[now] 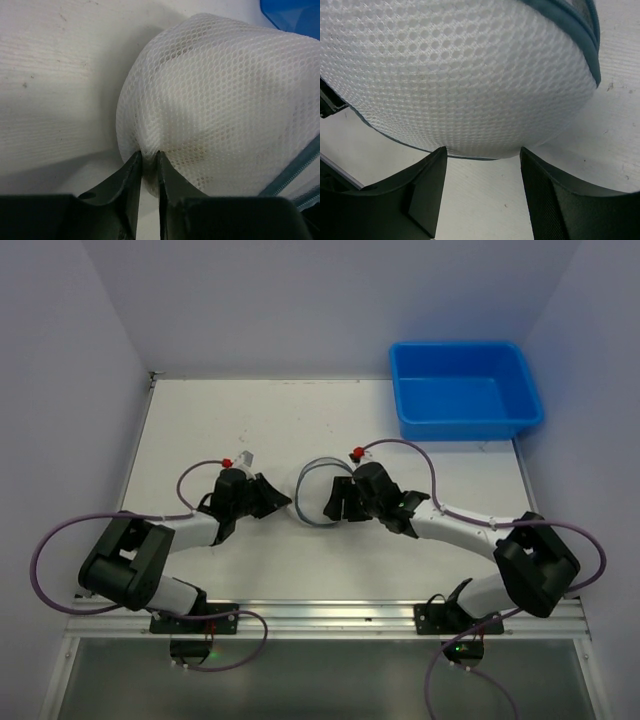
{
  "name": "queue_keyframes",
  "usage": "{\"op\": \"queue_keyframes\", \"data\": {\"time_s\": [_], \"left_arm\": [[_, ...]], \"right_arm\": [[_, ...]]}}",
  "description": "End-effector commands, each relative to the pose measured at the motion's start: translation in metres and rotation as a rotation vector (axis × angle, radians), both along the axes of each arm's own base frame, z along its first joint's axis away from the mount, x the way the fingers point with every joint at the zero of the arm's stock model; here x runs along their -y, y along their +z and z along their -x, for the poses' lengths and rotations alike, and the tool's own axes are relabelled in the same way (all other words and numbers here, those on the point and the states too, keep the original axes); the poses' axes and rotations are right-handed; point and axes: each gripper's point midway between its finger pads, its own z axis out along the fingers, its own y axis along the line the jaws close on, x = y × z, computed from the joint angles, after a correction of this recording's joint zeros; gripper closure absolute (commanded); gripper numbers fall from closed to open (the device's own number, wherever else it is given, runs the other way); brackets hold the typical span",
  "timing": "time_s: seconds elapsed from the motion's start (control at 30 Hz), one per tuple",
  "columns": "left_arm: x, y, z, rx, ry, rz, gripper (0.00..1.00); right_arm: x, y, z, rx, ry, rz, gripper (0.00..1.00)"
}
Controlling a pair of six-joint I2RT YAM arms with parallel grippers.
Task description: Unzip the laundry bag and remove the bra
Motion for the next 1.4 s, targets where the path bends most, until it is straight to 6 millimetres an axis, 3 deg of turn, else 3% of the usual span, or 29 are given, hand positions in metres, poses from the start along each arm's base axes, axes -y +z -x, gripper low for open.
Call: {"op": "queue_keyframes", "data": {"time_s": [0.0, 0.03, 0.2, 0.23, 0.3, 0.4, 0.5, 0.53, 0.6, 0.63, 0.67, 0.7, 0.77, 0.8, 0.83, 0.87, 0.9, 0.97, 1.13, 1.3, 1.37], "left_arm": [[0.007, 0.002, 0.003, 0.023, -0.016, 0.040, 0.80], [0.006, -0.001, 0.004, 0.015, -0.011, 0.037, 0.86], [0.004, -0.017, 0.015, -0.047, 0.005, 0.040, 0.98], [0.007, -0.017, 0.017, -0.048, -0.003, 0.040, 1.00], [0.008, -0.018, 0.019, -0.050, 0.002, 0.030, 1.00], [0.009, -0.015, 0.021, -0.039, 0.009, 0.007, 1.00], [0.004, -0.013, 0.023, -0.025, 0.043, -0.026, 1.00], [0.003, -0.009, 0.025, -0.017, 0.051, -0.032, 1.00], [-0.005, -0.008, 0.024, -0.010, 0.091, -0.057, 1.00], [-0.006, -0.004, 0.026, -0.002, 0.101, -0.062, 1.00], [-0.009, -0.006, 0.028, -0.003, 0.113, -0.072, 1.00], [-0.013, -0.005, 0.027, 0.002, 0.138, -0.080, 1.00], [-0.015, -0.005, 0.031, 0.001, 0.147, -0.073, 1.00], [-0.015, -0.004, 0.031, 0.001, 0.152, -0.065, 1.00], [-0.015, -0.004, 0.032, -0.001, 0.151, -0.062, 1.00], [-0.014, -0.005, 0.033, -0.004, 0.149, -0.063, 1.00], [-0.016, -0.006, 0.031, -0.001, 0.163, -0.068, 1.00], [-0.018, -0.008, 0.031, -0.004, 0.172, -0.074, 1.00], [-0.020, -0.011, 0.033, -0.012, 0.186, -0.077, 1.00], [-0.021, -0.013, 0.034, -0.024, 0.201, -0.076, 1.00], [-0.022, -0.014, 0.034, -0.030, 0.208, -0.078, 1.00]], "right_arm": [[0.008, 0.021, -0.007, 0.061, -0.061, -0.034, 0.38], [0.017, 0.019, -0.009, 0.068, -0.100, -0.011, 0.38], [0.064, 0.015, -0.003, 0.025, -0.257, 0.106, 0.37], [0.066, 0.032, -0.008, 0.059, -0.278, 0.100, 0.37], [0.076, 0.046, -0.009, 0.114, -0.298, 0.151, 0.37], [0.058, 0.099, -0.017, 0.249, -0.268, 0.142, 0.32], [0.036, 0.109, -0.019, 0.310, -0.210, 0.210, 0.23], [0.023, 0.125, -0.021, 0.331, -0.196, 0.192, 0.21], [0.015, 0.116, -0.028, 0.318, -0.206, 0.254, 0.16], [0.005, 0.128, -0.030, 0.339, -0.213, 0.244, 0.15], [-0.001, 0.120, -0.035, 0.336, -0.225, 0.277, 0.13], [-0.007, 0.131, -0.040, 0.350, -0.240, 0.274, 0.05], [-0.014, 0.133, -0.045, 0.352, -0.260, 0.300, 0.02], [-0.017, 0.122, -0.047, 0.340, -0.257, 0.348, 0.01], [-0.023, 0.135, -0.054, 0.363, -0.283, 0.340, 0.01], [-0.027, 0.134, -0.057, 0.360, -0.289, 0.349, 0.01], [-0.029, 0.122, -0.060, 0.344, -0.283, 0.393, 0.01], [-0.038, 0.127, -0.066, 0.346, -0.294, 0.387, 0.01], [-0.059, 0.103, -0.072, 0.308, -0.258, 0.401, 0.01], [-0.051, 0.082, -0.062, 0.260, -0.239, 0.432, 0.01], [-0.044, 0.086, -0.057, 0.258, -0.245, 0.421, 0.01]]}}
